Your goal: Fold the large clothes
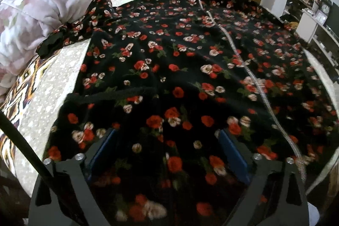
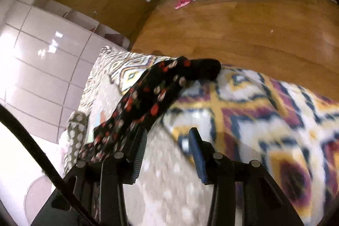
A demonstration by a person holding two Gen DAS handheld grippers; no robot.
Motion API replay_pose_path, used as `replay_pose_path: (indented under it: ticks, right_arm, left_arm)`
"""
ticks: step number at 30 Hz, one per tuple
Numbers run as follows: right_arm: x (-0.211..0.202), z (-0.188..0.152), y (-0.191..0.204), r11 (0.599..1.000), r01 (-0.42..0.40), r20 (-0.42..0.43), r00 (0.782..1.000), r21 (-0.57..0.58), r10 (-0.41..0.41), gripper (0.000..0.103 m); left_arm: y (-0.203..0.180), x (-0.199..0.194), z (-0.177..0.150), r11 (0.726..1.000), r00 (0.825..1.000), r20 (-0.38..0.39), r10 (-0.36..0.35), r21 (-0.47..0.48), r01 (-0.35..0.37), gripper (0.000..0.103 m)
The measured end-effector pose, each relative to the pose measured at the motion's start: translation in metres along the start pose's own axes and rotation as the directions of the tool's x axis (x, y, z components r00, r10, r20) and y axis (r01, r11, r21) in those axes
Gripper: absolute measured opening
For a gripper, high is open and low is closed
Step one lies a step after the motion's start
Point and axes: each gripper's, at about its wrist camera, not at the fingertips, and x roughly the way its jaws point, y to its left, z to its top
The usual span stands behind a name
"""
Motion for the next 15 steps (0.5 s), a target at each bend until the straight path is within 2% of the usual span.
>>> replay_pose_path:
  ticks: [4,8,11,15]
  right_arm:
    - [-0.025,-0.024,0.015,0.997,-0.049,-0.028,0.998,-0.055,0.047,0.047]
    - [-0.037,-0.059,0.055,0.980,-0.075,-0.072,0.995,-0.187,0.062,0.047]
    - [-0.038,-0.095,0.095,0.946,-0.095,-0.124,0.991,-0.310,0.059,0.048]
    - [-0.032,-0.156,0.147,0.862,-0.169,-0.221,0.973,-0.477,0.069,0.057]
  left_arm:
    - [0.001,-0.031,-0.005,1.000,0.998,0.058,0.018,0.016,-0.019,0.093]
    - [0.015,-0.051,-0.004,0.999,0.994,0.099,0.037,-0.003,-0.037,0.093]
    - [0.037,-0.055,0.000,0.997,0.991,0.115,0.074,-0.047,-0.069,0.093]
    - [0.096,-0.051,0.013,0.979,0.980,0.121,0.156,-0.151,-0.137,0.093]
